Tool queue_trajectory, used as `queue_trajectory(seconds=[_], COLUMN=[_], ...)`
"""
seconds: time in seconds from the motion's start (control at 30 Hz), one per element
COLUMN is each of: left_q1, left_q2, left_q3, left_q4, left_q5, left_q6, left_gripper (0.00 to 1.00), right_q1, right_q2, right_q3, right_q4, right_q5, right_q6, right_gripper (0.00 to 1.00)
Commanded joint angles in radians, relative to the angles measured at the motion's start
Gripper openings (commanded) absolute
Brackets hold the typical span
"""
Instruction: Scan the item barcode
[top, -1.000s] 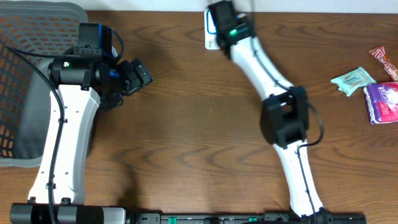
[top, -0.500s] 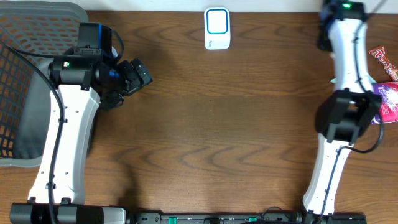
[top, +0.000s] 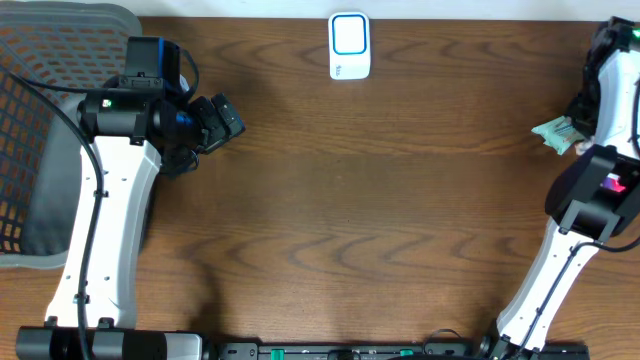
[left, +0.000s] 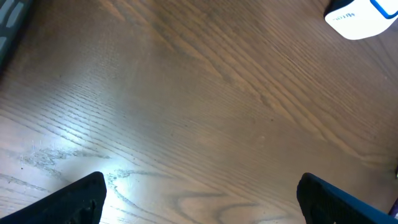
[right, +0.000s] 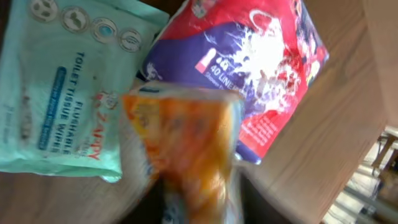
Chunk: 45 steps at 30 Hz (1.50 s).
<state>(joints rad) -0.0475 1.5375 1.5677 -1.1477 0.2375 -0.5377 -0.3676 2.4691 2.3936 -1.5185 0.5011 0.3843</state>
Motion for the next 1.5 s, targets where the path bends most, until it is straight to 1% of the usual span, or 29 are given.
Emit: queue_trajectory(seconds=[0.0, 0.17, 0.3, 0.53, 0.77, 0.9, 0.93, 0.97, 1.0, 1.03, 1.07, 1.13, 1.17, 1.2, 1.33, 1.47], left_q1=[0.003, 0.003, 0.003, 0.003, 0.003, 0.003, 0.003, 0.003, 0.003, 0.003, 0.003, 0.003, 0.003, 0.003, 0.003, 0.003], left_q2=[0.006, 0.005, 0.006, 0.005, 0.005, 0.005, 0.005, 0.005, 0.005, 0.005, 0.006, 0.005, 0.006, 0.005, 0.005, 0.005], left_q3=[0.007, 0.007, 0.007, 0.007, 0.007, 0.007, 0.007, 0.007, 0.007, 0.007, 0.007, 0.007, 0.007, 0.007, 0.007, 0.007], left_q4=[-0.003, -0.003, -0.003, -0.003, -0.003, -0.003, -0.003, -0.003, -0.003, -0.003, -0.003, -0.003, -0.003, -0.003, -0.003, -0.003], left_q5=[-0.002, -0.002, -0.003, -0.003, -0.003, -0.003, -0.003, -0.002, -0.003, -0.002, -0.002, -0.002, -0.003, -0.003, -0.003, -0.003], left_q6=[0.013, 0.013, 0.013, 0.013, 0.013, 0.013, 0.013, 0.013, 0.013, 0.013, 0.013, 0.013, 0.013, 0.013, 0.013, 0.013], left_gripper=[0.98, 0.98, 0.98, 0.98, 0.98, 0.98, 0.98, 0.98, 0.98, 0.98, 0.98, 0.98, 0.98, 0.98, 0.98, 0.98], right_q1=[-0.003, 0.008, 0.015, 0.029, 0.058, 0.093, 0.102, 0.111, 0.121, 0.132, 0.141, 0.159, 0.168, 0.173, 0.183, 0.182], right_q2=[-0.028, -0.048, -0.105, -0.306, -0.452, -0.476, -0.475, -0.475, -0.475, -0.475, -0.475, -0.475, -0.475, -0.475, -0.475, -0.475], right_q3=[-0.004, -0.004, -0.004, -0.004, -0.004, -0.005, -0.017, -0.037, -0.061, -0.098, -0.134, -0.229, -0.296, -0.336, -0.586, -0.778], right_q4=[-0.015, -0.039, -0.054, -0.114, -0.148, -0.18, -0.18, -0.18, -0.179, -0.176, -0.17, -0.132, -0.088, -0.058, 0.159, 0.348], right_q5=[-0.016, -0.044, -0.092, -0.282, -0.295, -0.366, -0.407, -0.438, -0.452, -0.452, -0.446, -0.438, -0.439, -0.44, -0.44, -0.439], right_q6=[0.013, 0.016, 0.016, 0.016, 0.008, -0.083, -0.122, -0.15, -0.163, -0.162, -0.162, -0.161, -0.161, -0.16, -0.127, -0.127], right_gripper=[0.99, 0.99, 0.99, 0.99, 0.99, 0.99, 0.98, 0.95, 0.87, 0.74, 0.49, 0.15, 0.02, 0.01, 0.01, 0.01])
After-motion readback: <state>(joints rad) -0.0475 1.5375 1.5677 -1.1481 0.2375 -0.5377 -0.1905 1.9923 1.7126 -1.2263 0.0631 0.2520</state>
